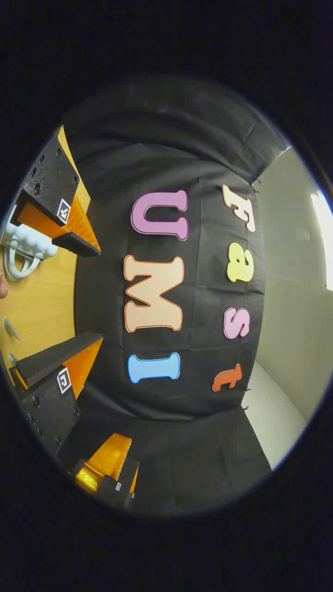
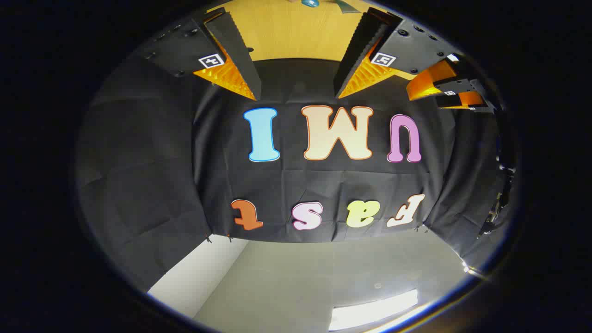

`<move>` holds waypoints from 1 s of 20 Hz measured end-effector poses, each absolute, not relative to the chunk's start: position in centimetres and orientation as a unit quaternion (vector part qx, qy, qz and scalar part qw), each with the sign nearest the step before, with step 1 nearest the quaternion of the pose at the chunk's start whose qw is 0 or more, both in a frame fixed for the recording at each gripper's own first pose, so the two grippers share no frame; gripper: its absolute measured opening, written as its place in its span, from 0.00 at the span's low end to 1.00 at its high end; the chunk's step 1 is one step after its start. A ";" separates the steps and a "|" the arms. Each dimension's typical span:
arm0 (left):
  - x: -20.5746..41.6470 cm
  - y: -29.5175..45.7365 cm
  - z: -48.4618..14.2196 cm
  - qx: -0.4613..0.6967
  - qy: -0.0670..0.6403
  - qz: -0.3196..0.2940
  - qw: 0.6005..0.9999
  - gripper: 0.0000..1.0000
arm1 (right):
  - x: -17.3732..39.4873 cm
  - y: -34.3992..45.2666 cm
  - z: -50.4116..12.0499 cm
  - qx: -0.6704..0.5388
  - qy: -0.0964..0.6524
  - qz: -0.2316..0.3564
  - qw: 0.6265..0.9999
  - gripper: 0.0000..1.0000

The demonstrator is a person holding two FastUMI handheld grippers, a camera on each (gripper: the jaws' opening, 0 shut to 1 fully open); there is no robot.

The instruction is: First open the suitcase, pack the skin care products into it, and then close the suitcase.

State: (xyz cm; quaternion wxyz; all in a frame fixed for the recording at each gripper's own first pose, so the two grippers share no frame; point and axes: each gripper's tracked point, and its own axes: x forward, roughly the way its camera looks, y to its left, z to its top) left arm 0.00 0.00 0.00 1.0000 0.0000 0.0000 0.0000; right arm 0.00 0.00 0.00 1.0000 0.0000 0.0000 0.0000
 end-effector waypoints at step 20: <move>1.2 4.8 -7.7 0.024 0.081 -0.007 0.996 0.96 | 0.7 1.8 -2.4 -0.002 0.032 -0.019 0.999 0.98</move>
